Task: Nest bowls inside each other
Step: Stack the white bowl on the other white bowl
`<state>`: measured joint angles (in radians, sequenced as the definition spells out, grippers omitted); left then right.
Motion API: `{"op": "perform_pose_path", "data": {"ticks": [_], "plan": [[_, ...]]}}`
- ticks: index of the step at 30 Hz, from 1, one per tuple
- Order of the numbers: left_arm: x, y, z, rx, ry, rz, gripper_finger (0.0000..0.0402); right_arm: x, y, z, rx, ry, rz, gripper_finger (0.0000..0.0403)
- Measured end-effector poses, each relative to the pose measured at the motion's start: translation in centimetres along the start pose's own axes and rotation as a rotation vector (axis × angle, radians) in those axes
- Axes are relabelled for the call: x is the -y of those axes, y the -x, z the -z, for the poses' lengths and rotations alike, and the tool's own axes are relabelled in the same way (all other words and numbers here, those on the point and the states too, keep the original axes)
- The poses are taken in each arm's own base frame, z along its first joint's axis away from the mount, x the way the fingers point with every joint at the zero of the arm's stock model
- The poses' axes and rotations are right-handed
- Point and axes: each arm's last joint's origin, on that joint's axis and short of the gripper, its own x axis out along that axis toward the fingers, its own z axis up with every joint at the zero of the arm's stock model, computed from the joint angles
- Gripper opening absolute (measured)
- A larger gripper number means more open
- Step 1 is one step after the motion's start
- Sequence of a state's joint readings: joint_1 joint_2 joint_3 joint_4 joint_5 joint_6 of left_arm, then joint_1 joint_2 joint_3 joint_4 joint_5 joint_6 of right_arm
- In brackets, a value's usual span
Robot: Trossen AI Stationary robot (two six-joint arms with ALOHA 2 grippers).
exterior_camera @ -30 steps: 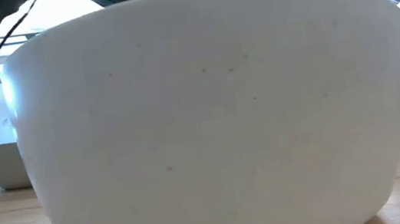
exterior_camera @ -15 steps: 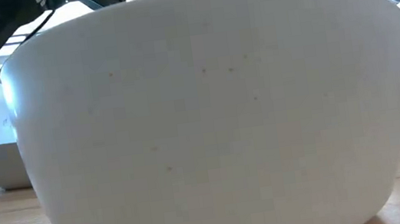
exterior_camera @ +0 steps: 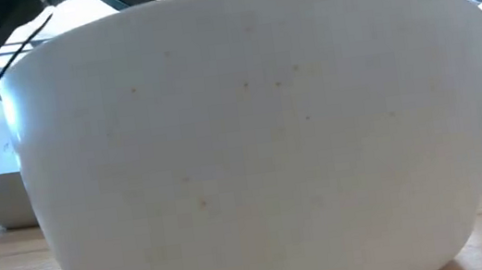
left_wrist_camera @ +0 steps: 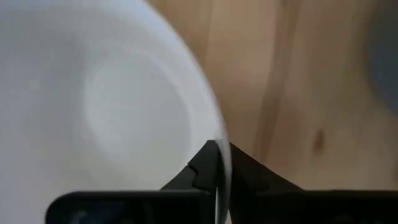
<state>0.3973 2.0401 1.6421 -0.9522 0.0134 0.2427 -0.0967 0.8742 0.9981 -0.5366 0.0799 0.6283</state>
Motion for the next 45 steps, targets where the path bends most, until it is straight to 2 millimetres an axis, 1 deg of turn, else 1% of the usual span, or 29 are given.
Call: {"op": "perform_pose_path", "data": {"ticks": [3,5,7,9,12,15,17,20,22,24,27,30,34,36,40,42,45], "plan": [[0.2,2.8,0.4,0.04,-0.001,-0.01,0.0001,-0.1,0.0,-0.1,0.007,-0.001,-0.005,0.0086],[0.5,5.3,0.8,0.09,-0.004,-0.024,0.0001,-0.1,-0.1,-0.1,0.012,-0.001,-0.009,0.0086],[1.0,8.3,1.3,0.17,-0.014,-0.036,0.0001,-0.2,-0.2,-0.2,0.019,0.0,-0.009,0.0086],[1.9,11.2,1.8,0.273,-0.037,-0.024,0.0,-0.2,-0.5,-0.3,0.036,0.005,0.009,0.0086],[3.6,14.7,2.6,0.459,-0.097,0.085,0.0,-0.1,-0.9,-0.4,0.053,0.005,0.037,0.0086],[5.5,17.1,3.2,0.619,-0.179,0.162,0.0,-0.1,-1.3,-0.4,0.06,0.006,0.055,0.0086],[7.2,18.1,3.5,0.694,-0.25,0.161,0.0,-0.2,-1.6,-0.5,0.068,0.005,0.049,0.0086],[10.0,17.9,3.9,0.682,-0.399,0.095,0.0,-0.2,-1.9,-0.5,0.061,0.007,0.054,0.0086],[11.7,17.2,3.9,0.638,-0.501,0.016,0.0,-0.2,-2.1,-0.4,0.054,0.01,0.058,0.0086],[13.1,16.5,3.6,0.616,-0.567,-0.009,0.0,-0.1,-1.9,-0.3,0.048,0.011,0.063,0.0086],[14.0,14.9,3.0,0.565,-0.589,0.01,0.0,-0.1,-1.2,-0.4,0.063,0.009,0.055,0.0086],[14.7,13.4,2.4,0.491,-0.612,0.025,0.0,0.1,-0.2,-0.4,0.086,0.009,0.09,0.0086],[15.7,12.7,1.2,0.481,-0.649,0.097,0.0,0.6,1.1,0.0,0.065,0.007,0.128,0.0086],[16.3,12.5,0.5,0.475,-0.686,0.099,0.0,0.9,1.6,0.3,0.055,-0.001,0.153,0.0086],[17.3,11.3,-0.5,0.399,-0.752,0.106,0.0,1.2,2.4,0.5,0.051,-0.021,0.161,0.0086],[17.7,10.4,-0.8,0.326,-0.775,0.121,0.0,1.2,2.7,0.5,0.052,-0.021,0.161,0.0086],[18.2,8.5,-1.1,0.169,-0.789,0.125,0.0,1.2,2.8,0.5,0.054,-0.023,0.159,0.0086]]}}
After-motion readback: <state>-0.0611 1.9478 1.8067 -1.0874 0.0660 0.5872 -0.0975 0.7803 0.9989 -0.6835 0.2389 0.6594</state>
